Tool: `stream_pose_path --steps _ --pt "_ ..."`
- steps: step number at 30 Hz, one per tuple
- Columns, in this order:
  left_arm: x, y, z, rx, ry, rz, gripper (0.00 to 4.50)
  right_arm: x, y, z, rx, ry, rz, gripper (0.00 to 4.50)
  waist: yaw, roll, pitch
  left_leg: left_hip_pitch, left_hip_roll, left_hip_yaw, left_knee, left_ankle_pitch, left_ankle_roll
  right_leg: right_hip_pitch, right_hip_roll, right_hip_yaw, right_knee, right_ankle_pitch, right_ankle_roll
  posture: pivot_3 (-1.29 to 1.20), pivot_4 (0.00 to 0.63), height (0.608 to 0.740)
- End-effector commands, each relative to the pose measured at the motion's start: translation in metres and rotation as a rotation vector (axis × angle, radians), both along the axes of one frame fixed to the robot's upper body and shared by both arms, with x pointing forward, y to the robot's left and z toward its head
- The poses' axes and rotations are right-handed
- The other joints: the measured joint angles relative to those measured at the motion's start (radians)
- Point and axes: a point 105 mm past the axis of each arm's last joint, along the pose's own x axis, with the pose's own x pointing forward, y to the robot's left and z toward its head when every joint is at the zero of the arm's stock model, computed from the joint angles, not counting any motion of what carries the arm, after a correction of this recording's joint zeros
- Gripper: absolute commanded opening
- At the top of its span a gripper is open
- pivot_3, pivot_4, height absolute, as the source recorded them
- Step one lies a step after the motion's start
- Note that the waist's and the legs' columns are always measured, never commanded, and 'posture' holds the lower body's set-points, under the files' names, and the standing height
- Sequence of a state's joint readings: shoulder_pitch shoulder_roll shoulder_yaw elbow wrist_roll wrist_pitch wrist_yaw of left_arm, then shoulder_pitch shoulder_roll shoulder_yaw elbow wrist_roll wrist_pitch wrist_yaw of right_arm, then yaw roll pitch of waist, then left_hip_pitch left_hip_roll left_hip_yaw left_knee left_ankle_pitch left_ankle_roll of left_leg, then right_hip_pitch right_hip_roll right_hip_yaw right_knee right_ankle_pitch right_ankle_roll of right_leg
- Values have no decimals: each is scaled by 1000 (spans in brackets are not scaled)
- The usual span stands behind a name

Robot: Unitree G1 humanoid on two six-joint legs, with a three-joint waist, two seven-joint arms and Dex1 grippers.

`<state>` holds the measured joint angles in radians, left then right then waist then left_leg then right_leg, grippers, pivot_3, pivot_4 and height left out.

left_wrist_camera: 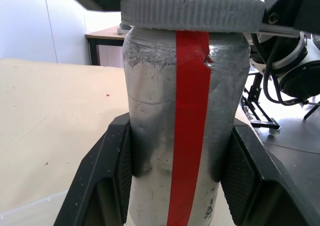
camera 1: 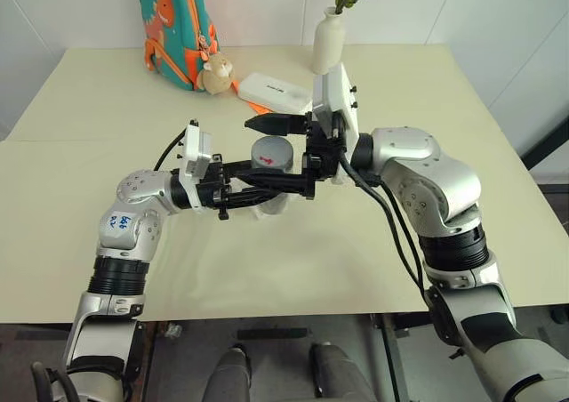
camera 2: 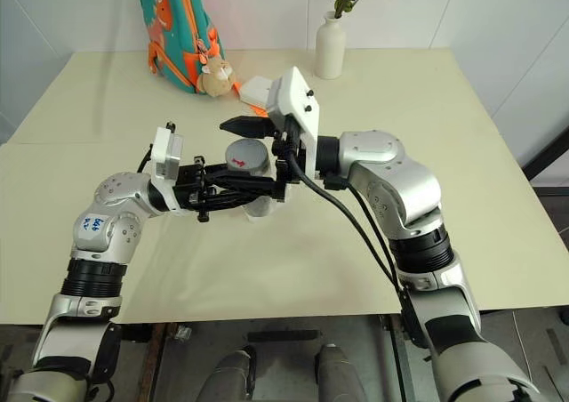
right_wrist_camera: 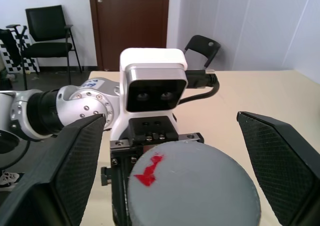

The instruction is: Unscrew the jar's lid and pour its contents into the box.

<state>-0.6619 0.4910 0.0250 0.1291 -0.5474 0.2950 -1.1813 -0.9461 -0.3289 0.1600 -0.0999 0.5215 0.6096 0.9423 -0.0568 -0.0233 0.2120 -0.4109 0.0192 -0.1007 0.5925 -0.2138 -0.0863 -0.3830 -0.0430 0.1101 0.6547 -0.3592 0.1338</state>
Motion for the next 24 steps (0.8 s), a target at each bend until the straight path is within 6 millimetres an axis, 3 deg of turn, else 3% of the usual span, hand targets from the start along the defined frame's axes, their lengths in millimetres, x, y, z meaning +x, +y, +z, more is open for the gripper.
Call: stream_pose_path --steps 1,6,17,24 --pt "-7 -4 14 -10 -63 -24 1988 1 2 16 37 -60 -21 4436 -1 0 0 0 0 0 0 0 0 0 0 0 0 0 0 0 150 740" --pt "-8 -3 13 -11 -60 -22 1988 12 -15 22 48 -65 -80 4436 0 0 0 -1 0 0 0 0 0 -1 0 0 1 0 0 0 150 740" --pt "-6 -3 16 -29 -66 -11 1988 21 -79 17 24 -25 -174 4436 3 0 0 -3 -1 0 1 0 0 -2 0 0 0 0 0 0 150 740" --pt "-5 -1 16 -42 -66 4 1988 18 -87 25 91 10 -178 4436 -2 0 0 -10 0 0 3 2 0 -11 1 1 6 0 0 0 150 740"
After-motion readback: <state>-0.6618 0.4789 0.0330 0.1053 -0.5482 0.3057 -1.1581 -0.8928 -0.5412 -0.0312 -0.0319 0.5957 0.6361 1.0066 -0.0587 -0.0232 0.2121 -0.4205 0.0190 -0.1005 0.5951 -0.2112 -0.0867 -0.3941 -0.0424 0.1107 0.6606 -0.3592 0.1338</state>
